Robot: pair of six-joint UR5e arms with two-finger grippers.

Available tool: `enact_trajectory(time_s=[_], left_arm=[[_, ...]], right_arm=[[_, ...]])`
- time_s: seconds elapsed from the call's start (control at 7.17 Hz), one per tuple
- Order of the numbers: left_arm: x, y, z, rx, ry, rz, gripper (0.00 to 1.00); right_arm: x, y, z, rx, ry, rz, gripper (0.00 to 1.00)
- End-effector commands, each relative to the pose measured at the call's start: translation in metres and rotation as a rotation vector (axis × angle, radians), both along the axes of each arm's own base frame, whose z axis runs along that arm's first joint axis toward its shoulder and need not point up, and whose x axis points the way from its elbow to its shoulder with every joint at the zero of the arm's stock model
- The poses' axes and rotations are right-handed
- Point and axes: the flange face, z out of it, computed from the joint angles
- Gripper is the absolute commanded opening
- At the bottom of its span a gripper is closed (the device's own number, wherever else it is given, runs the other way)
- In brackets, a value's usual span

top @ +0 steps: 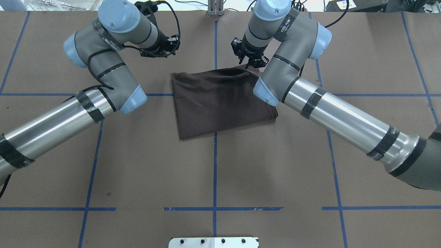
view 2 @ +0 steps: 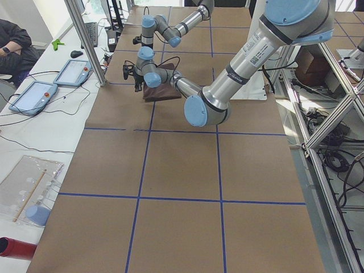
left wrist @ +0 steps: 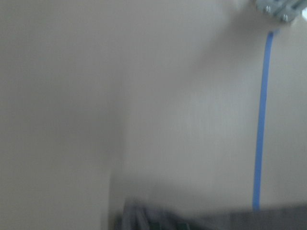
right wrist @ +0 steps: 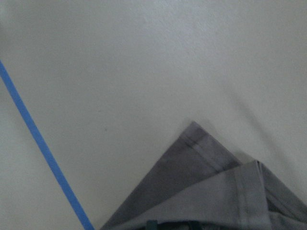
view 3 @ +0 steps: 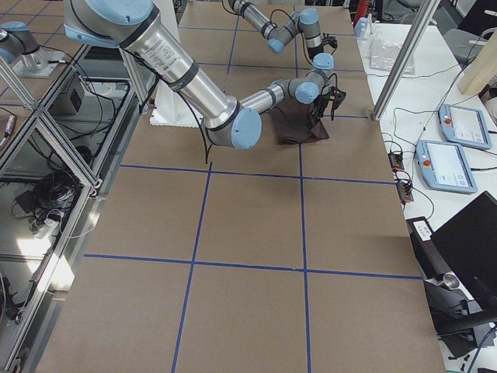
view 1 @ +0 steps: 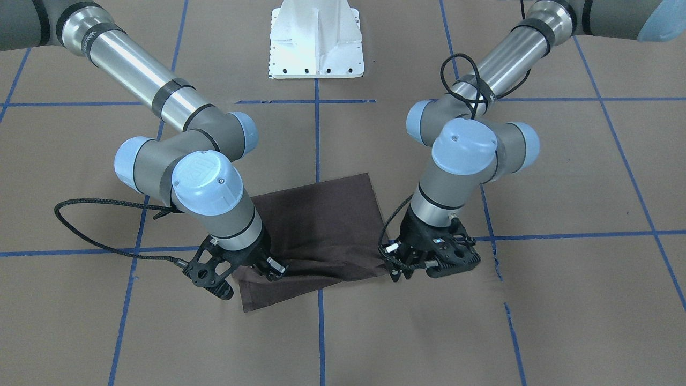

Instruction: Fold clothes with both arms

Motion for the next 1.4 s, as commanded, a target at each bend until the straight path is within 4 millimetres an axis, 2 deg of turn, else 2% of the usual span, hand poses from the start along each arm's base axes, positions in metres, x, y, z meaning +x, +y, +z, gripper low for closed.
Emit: enact_trajectory(time_s=[0.0, 0.14, 0.28, 0.42, 0.56, 0.84, 0.98, 1.12, 1.26], left_arm=[[-0.032, -0.033, 0.02, 0.045, -0.052, -0.004, 1.0], [-0.035, -0.025, 0.028, 0.036, -0.038, 0.021, 1.0], [-0.049, 0.005, 0.044, 0.028, 0.005, 0.103, 1.0], [-0.089, 0.02, 0.064, 0.09, -0.014, 0.118, 1.0], [-0.134, 0.045, 0.099, 0.16, -0.064, 0.145, 1.0], [-0.235, 0.089, 0.163, 0.256, -0.196, 0.213, 1.0], [-0.295, 0.095, 0.201, 0.292, -0.292, 0.273, 1.0], [-0.362, 0.095, 0.239, 0.335, -0.403, 0.365, 1.0], [-0.442, 0.119, 0.288, 0.381, -0.491, 0.427, 1.0]], right_arm=[[0.039, -0.044, 0.017, 0.063, 0.051, -0.036, 1.0], [0.049, -0.048, 0.016, 0.096, 0.053, -0.073, 1.0], [0.067, -0.052, 0.018, 0.12, 0.072, -0.128, 1.0], [0.11, -0.052, 0.022, 0.171, 0.147, -0.216, 1.0], [0.163, -0.045, 0.037, 0.23, 0.225, -0.324, 1.0], [0.303, 0.001, 0.131, 0.355, 0.227, -0.431, 1.0], [0.376, 0.026, 0.184, 0.391, 0.175, -0.482, 1.0], [0.444, 0.046, 0.234, 0.442, 0.162, -0.532, 1.0], [0.505, 0.078, 0.29, 0.488, 0.19, -0.583, 1.0]])
